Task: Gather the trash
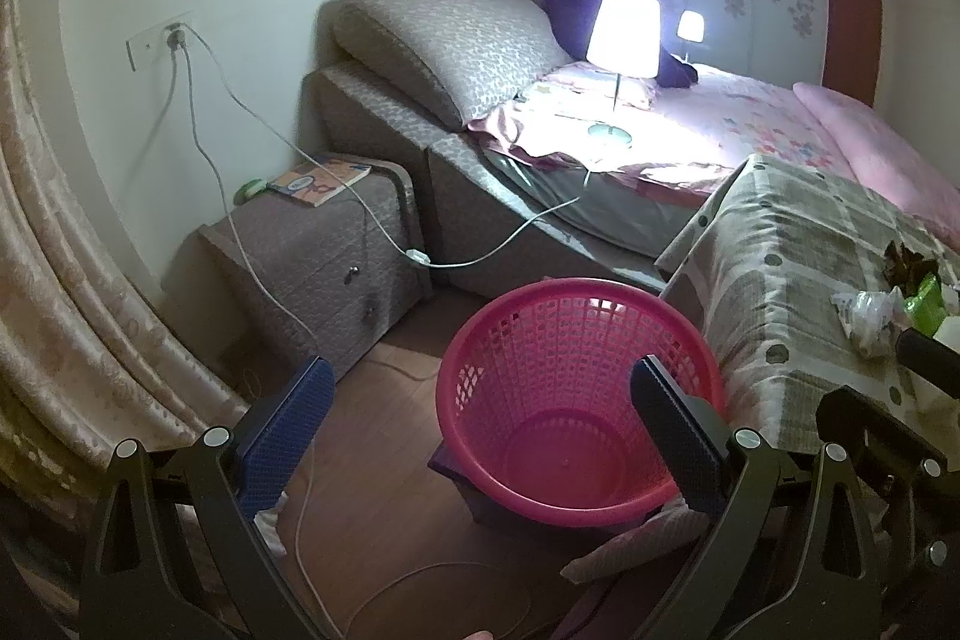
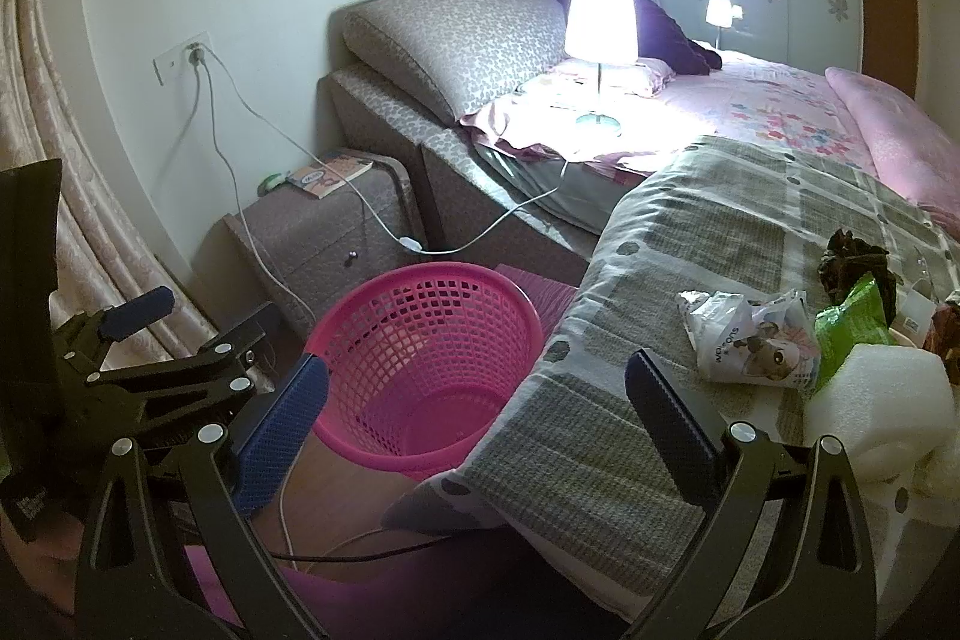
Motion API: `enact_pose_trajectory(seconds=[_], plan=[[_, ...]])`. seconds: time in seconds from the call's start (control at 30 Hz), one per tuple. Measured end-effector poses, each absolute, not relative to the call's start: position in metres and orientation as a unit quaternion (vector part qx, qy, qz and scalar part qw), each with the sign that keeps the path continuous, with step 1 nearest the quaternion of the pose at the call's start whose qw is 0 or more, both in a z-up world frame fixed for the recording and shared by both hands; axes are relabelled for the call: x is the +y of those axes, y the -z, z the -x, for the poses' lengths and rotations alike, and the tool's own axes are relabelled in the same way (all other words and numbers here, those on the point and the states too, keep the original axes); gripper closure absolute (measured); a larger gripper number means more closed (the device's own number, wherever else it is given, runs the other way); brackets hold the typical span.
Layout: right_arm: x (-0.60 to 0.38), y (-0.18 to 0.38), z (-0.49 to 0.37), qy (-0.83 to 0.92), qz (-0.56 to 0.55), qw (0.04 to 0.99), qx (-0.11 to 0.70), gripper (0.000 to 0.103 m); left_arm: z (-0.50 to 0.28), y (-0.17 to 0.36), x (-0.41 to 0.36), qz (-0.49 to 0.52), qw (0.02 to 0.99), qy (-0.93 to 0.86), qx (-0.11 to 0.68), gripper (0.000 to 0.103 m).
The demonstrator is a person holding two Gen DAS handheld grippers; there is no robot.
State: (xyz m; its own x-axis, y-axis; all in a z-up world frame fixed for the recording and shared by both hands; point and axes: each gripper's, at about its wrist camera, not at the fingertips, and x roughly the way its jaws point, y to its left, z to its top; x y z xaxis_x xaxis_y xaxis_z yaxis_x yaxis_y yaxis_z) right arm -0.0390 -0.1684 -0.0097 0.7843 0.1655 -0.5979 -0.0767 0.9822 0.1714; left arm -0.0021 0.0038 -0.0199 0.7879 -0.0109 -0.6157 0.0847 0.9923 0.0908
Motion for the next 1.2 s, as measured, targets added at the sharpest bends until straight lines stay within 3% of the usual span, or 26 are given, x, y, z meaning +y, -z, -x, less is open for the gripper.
enact_pose_trajectory(seconds=[0.47, 0.93, 1.2], plan=[[-0.181, 0.006, 0.043, -0.051, -0.082, 0.945, 0.314, 0.007, 0.004, 0.018, -0.010, -0.078, 0.938, 0.049, 0.333, 0.008], [-0.303, 0.003, 0.098, 0.123, -0.120, 0.945, 0.278, 0.006, 0.006, 0.023, -0.063, -0.129, 0.916, 0.152, 0.348, 0.008], [-0.329, 0.029, 0.089, 0.148, -0.116, 0.931, 0.314, 0.006, -0.002, 0.019, -0.095, -0.142, 0.904, 0.207, 0.346, 0.008]])
